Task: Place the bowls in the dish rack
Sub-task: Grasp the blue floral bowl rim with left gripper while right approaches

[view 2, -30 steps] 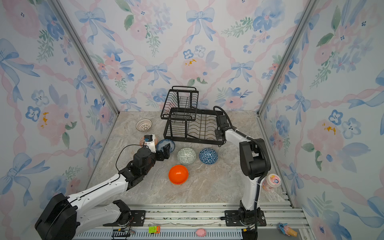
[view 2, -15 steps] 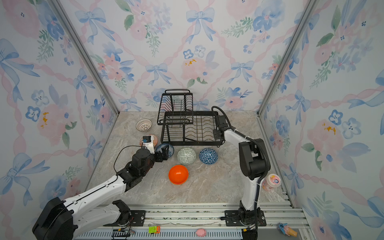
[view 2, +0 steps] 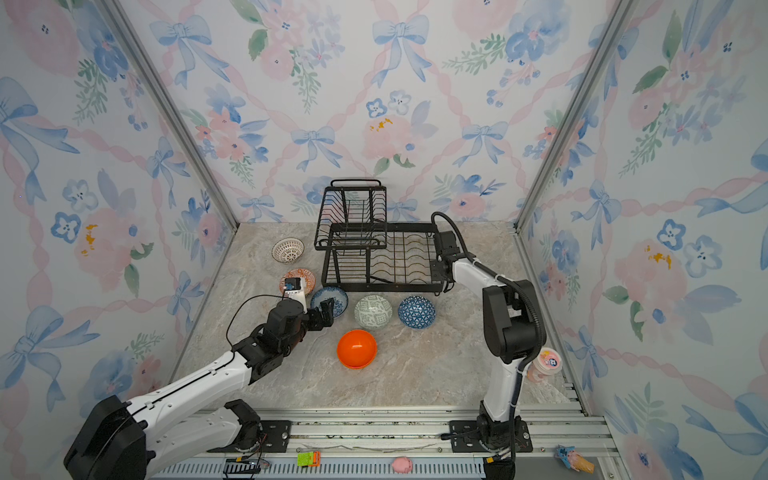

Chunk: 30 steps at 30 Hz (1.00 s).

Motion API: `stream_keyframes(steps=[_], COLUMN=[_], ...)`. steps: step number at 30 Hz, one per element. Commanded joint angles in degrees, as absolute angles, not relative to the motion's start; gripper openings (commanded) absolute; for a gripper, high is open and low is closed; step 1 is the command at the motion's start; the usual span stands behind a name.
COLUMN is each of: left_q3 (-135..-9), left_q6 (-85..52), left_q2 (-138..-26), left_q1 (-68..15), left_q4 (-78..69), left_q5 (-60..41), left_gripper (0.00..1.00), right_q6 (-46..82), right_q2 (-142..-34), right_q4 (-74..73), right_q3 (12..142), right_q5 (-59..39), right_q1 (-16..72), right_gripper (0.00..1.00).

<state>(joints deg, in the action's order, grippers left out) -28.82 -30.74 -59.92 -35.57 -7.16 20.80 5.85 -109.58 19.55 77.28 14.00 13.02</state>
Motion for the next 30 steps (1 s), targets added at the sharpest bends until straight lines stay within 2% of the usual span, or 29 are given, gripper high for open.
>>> stream_keyframes(steps=[1, 3, 6, 9, 12, 13, 21, 27, 30], left_q3=[-29.7, -29.5, -29.6, -30.0, -29.6, -29.5, -29.5, -31.4, -31.9], left_q6=[-33.1, -33.5, -33.7, -34.6, -34.9, -35.1, -38.0, -38.3, -39.4], left_q2=[-58.7, -58.2, -58.1, -58.6, -58.9, -59.1, -61.5, -66.1, -67.7], left_q1=[-34.9, -34.6, -33.8, -32.3, -30.7, -30.4, -28.3, -27.5, -26.9], left_q4=[-3.6, -2.8, -1.2, 1.2, 1.6, 1.6, 1.4, 1.4, 1.3], left_q5=[21.9, 21.7, 21.8, 21.9, 20.6, 20.7, 19.4, 17.2, 16.4], left_gripper=[0.98, 0.98, 0.98, 0.98, 0.98, 0.98, 0.98, 0.98, 0.98], right_q6=[8.5, 9.2, 9.5, 10.1, 10.9, 11.4, 16.7, 18.9, 18.9], right_q2=[-105.1, -103.5, -100.6, -97.2, -93.1, -91.7, -79.8, -72.3, -70.3], right_q4=[22.9, 22.9, 22.8, 22.8, 23.0, 23.0, 19.9, 13.4, 10.3], right_q3=[75.2, 74.2, 72.7, 71.2, 69.8, 69.3, 62.8, 55.4, 52.1], right_q5=[15.9, 16.3, 17.4, 19.4, 20.5, 20.7, 21.9, 19.0, 14.1], right_q1=[11.0, 11.1, 11.1, 10.9, 11.0, 11.0, 12.5, 15.9, 16.9], right_gripper=[0.35, 0.45, 0.5, 0.76, 0.95, 0.98, 0.97, 0.97, 0.97])
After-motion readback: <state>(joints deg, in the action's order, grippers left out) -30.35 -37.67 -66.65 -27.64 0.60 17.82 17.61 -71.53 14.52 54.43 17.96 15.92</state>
